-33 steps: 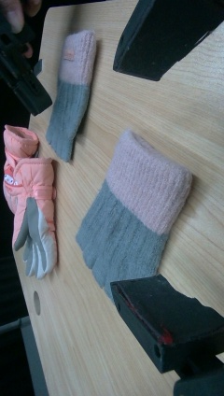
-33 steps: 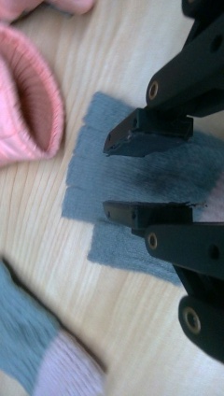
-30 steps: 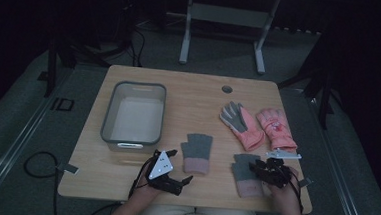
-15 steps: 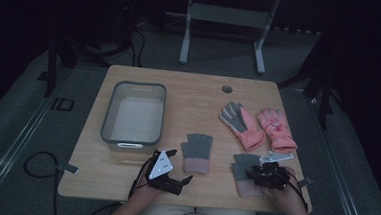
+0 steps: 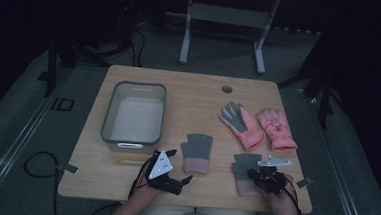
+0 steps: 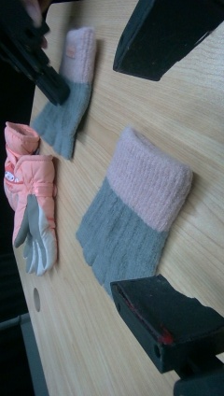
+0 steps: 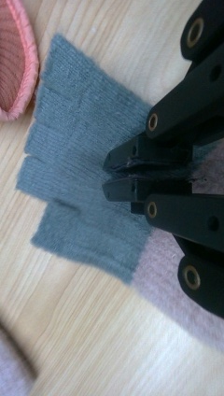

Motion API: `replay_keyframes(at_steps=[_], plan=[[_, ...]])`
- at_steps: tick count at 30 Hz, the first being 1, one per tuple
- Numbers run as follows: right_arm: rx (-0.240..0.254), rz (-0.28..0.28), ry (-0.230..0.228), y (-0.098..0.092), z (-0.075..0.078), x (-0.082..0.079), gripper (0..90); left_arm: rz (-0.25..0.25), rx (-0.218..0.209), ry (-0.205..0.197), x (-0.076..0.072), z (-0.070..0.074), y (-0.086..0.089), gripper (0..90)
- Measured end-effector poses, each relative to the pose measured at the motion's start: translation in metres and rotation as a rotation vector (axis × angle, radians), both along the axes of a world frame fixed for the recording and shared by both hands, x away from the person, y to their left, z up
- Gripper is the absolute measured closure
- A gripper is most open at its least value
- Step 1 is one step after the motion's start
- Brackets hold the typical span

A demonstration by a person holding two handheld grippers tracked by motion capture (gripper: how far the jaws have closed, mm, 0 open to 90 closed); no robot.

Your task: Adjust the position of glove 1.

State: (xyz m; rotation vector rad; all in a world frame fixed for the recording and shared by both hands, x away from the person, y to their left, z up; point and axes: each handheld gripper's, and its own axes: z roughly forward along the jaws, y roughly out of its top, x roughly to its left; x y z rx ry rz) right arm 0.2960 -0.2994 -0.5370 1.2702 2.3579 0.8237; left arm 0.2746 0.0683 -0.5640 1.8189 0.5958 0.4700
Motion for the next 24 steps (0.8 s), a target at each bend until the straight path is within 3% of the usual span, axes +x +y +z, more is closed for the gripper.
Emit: replay_keyframes(at_steps=[2,4,6,7,11,14,20,24], plan=[[0.036,-0.007,-0.007,0.002,0.009,-0.003,85.3,-0.003,-0.005,0.005,0.000,0.000,0.000,0.0],[0.070,-0.015,-0.054,0.008,0.029,-0.007,85.5,-0.003,-0.004,0.005,0.000,0.000,0.000,0.0],[0.078,-0.016,-0.062,0.009,0.033,-0.007,85.4,-0.003,-0.001,0.003,0.000,0.000,0.000,0.0],[0.099,-0.019,-0.086,0.013,0.046,-0.007,85.4,-0.004,0.001,0.000,0.000,0.000,0.000,0.0],[0.131,-0.028,-0.143,0.025,0.077,0.002,85.4,-0.004,0.000,0.000,0.000,0.000,0.000,0.0],[0.128,-0.026,-0.185,0.039,0.094,0.007,85.4,-0.004,0.001,0.002,0.001,0.000,0.000,0.0],[0.159,-0.009,-0.184,0.065,0.106,0.021,85.4,-0.008,-0.007,0.004,0.001,0.000,0.000,0.0],[0.147,0.028,-0.197,0.085,0.105,0.026,85.2,-0.008,-0.009,0.007,0.001,0.000,0.001,0.0]])
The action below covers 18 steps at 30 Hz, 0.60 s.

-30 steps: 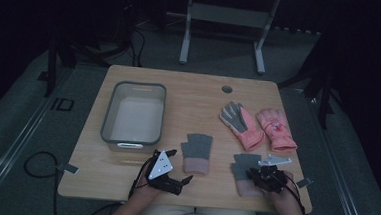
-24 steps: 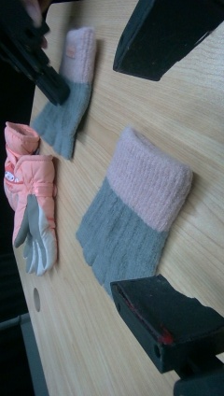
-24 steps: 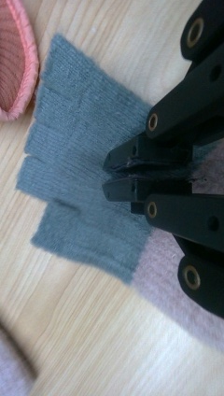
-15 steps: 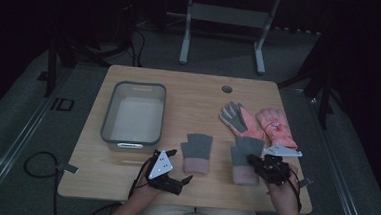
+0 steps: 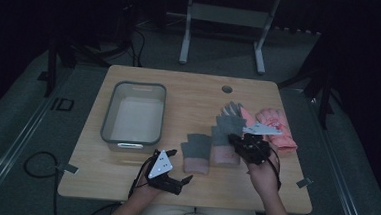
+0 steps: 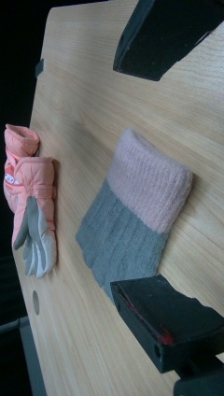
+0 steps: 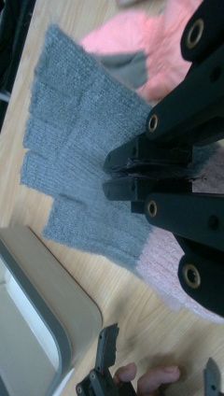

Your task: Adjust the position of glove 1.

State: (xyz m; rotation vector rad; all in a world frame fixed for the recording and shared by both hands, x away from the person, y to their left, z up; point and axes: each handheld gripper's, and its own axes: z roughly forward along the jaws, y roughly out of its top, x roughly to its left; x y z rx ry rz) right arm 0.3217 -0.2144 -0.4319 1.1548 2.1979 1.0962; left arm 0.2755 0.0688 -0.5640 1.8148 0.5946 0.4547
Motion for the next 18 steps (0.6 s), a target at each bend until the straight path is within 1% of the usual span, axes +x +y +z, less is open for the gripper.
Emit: replay_keyframes(at_steps=[1,3,4,6,10,13,16,17,18], plan=[[-0.004,0.008,0.003,0.005,-0.002,0.002,85.2,0.000,-0.002,0.001,0.000,0.000,0.000,0.0],[0.012,0.015,0.020,0.013,-0.005,0.005,85.2,-0.001,-0.001,0.001,0.000,0.000,0.000,0.0],[0.016,0.015,0.021,0.017,-0.006,0.006,85.2,0.000,-0.001,-0.001,0.000,0.000,0.000,0.0],[0.025,0.007,0.022,0.026,-0.008,0.009,85.2,0.000,0.002,-0.002,0.000,0.000,0.000,0.0],[0.040,-0.005,0.049,0.044,-0.014,0.011,85.2,0.000,0.005,-0.007,-0.001,0.000,0.000,0.0],[0.024,0.001,0.072,0.056,-0.025,0.013,85.2,-0.002,-0.001,-0.003,0.000,0.000,0.000,0.0],[0.016,0.016,0.109,0.065,-0.038,0.015,85.2,-0.004,-0.002,-0.006,-0.001,0.000,0.001,0.0],[0.001,0.018,0.116,0.068,-0.044,0.016,85.2,-0.004,-0.003,-0.007,-0.001,0.000,0.001,0.0],[0.001,0.018,0.116,0.068,-0.044,0.016,85.2,-0.004,-0.003,-0.007,-0.001,0.000,0.001,0.0]])
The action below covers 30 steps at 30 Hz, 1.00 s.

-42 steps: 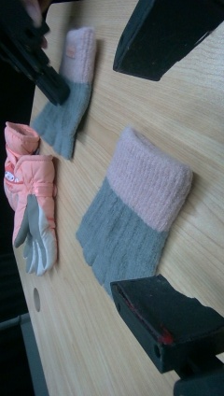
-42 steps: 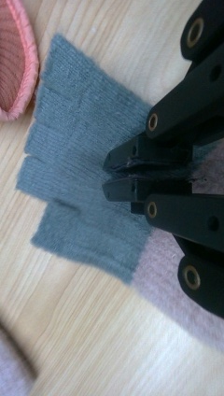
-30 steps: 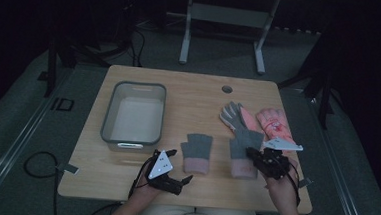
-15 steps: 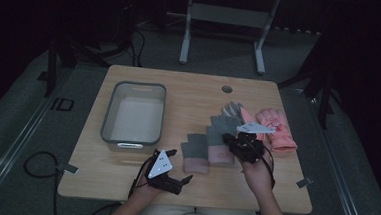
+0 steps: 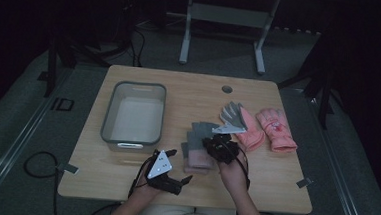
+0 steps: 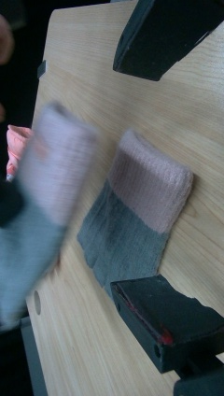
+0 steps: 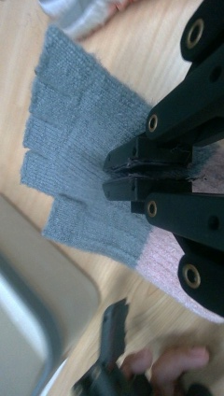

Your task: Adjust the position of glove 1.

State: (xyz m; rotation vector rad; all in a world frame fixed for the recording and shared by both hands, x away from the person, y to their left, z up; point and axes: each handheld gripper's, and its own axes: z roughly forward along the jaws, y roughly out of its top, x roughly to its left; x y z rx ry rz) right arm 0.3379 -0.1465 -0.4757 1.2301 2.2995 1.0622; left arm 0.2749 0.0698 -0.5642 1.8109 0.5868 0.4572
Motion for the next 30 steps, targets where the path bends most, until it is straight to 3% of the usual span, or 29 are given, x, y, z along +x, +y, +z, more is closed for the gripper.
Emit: replay_keyframes(at_steps=[1,15,23,24,30], plan=[[-0.005,0.002,0.031,0.003,-0.012,0.002,85.2,0.000,0.004,-0.004,0.000,0.000,0.000,0.0],[-0.032,0.009,0.115,0.012,-0.050,0.014,84.6,-0.003,0.016,-0.001,0.000,0.000,-0.001,0.0],[-0.028,0.001,0.123,0.013,-0.059,0.016,82.1,0.007,0.040,-0.004,-0.001,0.000,-0.004,0.0],[-0.027,0.000,0.124,0.012,-0.060,0.016,81.8,0.029,0.052,-0.008,-0.001,0.000,-0.006,0.0],[-0.008,-0.019,0.105,0.012,-0.063,0.013,81.5,0.048,0.047,-0.008,-0.001,0.000,-0.006,0.0]])
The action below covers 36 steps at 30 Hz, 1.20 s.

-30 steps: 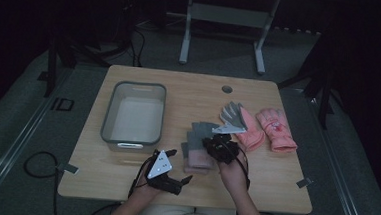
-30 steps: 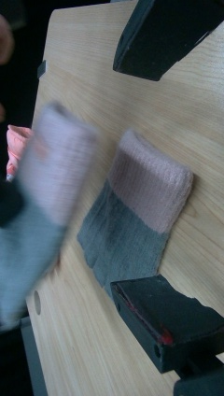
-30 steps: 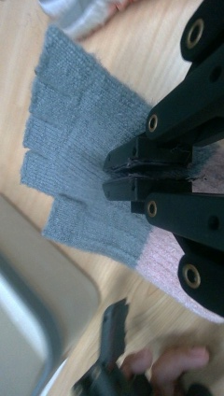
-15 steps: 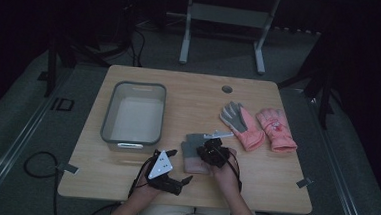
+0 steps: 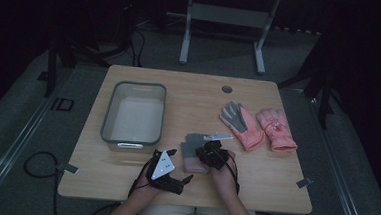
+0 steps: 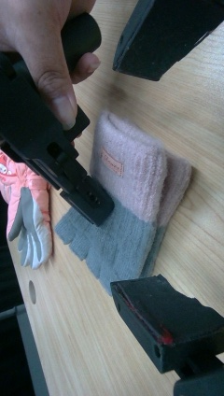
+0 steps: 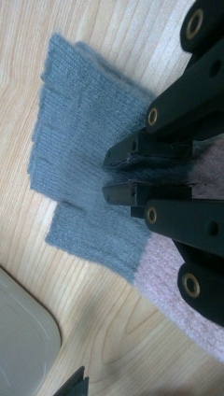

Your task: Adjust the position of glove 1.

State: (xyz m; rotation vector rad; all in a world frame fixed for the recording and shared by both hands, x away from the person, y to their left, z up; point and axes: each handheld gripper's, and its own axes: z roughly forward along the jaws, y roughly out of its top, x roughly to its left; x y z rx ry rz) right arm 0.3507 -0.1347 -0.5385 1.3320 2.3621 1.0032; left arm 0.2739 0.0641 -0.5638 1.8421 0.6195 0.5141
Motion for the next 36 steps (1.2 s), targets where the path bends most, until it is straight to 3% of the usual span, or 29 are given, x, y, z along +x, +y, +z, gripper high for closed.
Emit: replay_keyframes(at_steps=[4,9,15,23,29,30,32,33,36], plan=[[0.037,-0.010,0.005,-0.004,0.007,0.001,83.5,-0.006,-0.001,-0.003,0.000,0.000,0.000,0.0],[0.030,-0.012,-0.016,-0.001,0.014,0.003,83.5,-0.008,-0.003,-0.003,0.000,0.000,0.001,0.0],[0.035,-0.024,0.018,-0.002,0.005,0.006,83.4,-0.010,-0.006,-0.001,0.000,0.000,0.001,0.0],[0.043,-0.033,0.022,-0.002,0.002,0.006,82.3,-0.009,-0.007,0.000,0.000,0.000,0.001,0.0],[0.067,-0.039,0.031,-0.005,0.006,0.006,73.6,-0.038,-0.006,-0.015,0.000,0.000,0.000,0.0],[0.074,-0.040,0.022,-0.006,0.009,0.005,71.8,-0.032,0.058,-0.073,-0.003,0.000,-0.006,0.0],[0.088,-0.043,-0.021,-0.015,0.026,0.005,66.4,-0.021,0.124,-0.098,-0.006,0.002,-0.012,0.2],[0.095,-0.043,-0.029,-0.019,0.031,0.005,66.3,-0.025,0.140,-0.103,-0.007,0.003,-0.013,4.8],[0.087,-0.022,-0.059,-0.028,0.040,0.011,64.5,-0.047,0.168,-0.074,-0.007,0.011,-0.020,5.7]])
